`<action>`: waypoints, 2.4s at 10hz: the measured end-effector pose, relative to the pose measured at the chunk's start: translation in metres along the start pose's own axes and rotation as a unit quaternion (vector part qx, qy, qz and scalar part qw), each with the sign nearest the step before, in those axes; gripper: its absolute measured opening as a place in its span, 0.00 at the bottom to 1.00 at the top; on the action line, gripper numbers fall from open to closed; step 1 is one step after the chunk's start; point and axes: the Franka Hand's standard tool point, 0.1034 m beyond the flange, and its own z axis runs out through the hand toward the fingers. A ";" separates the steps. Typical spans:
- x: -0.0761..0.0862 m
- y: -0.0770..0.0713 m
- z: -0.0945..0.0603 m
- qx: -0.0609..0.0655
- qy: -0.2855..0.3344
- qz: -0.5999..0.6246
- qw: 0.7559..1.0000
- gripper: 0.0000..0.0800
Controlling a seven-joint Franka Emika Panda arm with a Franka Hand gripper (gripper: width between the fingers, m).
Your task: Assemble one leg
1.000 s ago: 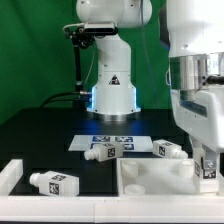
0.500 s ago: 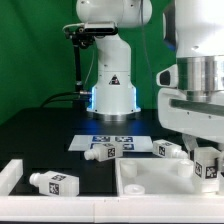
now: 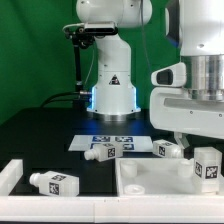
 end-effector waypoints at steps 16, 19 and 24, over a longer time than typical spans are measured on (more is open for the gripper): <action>0.006 0.000 0.000 0.003 -0.005 0.346 0.938 0.36; 0.004 -0.003 0.002 0.028 0.001 0.524 0.851 0.36; 0.003 -0.002 0.003 0.023 0.006 0.278 0.960 0.79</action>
Offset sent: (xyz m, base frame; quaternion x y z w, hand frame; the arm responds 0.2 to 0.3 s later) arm 0.0000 0.0000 0.0000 0.0000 0.0000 -0.1296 0.9916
